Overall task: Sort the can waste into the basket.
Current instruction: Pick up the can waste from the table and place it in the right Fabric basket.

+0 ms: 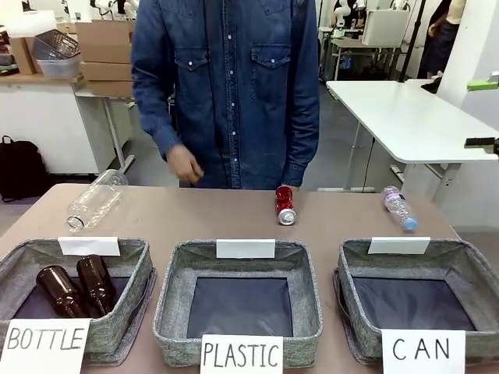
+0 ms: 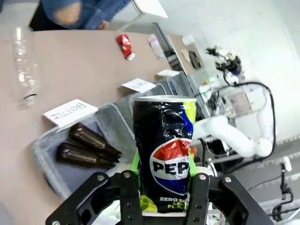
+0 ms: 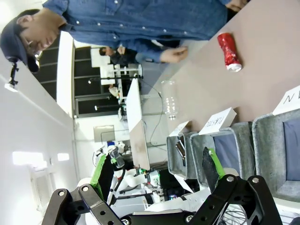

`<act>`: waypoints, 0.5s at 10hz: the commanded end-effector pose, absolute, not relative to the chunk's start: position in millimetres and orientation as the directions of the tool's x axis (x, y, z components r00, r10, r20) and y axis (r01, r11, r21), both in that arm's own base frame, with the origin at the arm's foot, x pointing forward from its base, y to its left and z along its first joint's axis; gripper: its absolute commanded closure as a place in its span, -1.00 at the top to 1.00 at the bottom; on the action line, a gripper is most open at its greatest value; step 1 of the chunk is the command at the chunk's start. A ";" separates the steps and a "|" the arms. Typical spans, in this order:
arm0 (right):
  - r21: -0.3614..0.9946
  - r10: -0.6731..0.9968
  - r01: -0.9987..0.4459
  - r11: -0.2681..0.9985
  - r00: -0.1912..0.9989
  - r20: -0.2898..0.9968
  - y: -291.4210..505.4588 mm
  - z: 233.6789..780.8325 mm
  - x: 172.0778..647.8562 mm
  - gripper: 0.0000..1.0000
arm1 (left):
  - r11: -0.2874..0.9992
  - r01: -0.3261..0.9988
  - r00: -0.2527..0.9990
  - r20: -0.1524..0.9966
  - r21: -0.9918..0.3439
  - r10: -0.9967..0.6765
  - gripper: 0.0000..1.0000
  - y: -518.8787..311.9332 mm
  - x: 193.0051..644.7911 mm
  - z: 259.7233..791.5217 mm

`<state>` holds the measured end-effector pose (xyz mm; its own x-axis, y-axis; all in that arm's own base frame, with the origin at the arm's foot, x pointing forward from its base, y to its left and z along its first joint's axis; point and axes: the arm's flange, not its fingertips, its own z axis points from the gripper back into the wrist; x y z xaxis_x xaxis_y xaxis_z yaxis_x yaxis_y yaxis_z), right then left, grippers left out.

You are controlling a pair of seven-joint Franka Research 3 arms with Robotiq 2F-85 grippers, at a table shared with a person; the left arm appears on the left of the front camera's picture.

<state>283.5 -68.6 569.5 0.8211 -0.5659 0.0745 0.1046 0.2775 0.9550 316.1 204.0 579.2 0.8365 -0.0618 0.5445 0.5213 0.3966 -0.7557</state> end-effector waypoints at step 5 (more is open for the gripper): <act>0.935 -0.756 0.049 0.351 0.604 0.252 -206.0 636.3 200.8 1.00 | 0.073 0.815 0.519 0.668 -0.575 -0.534 -0.27 -101.1 353.9 541.8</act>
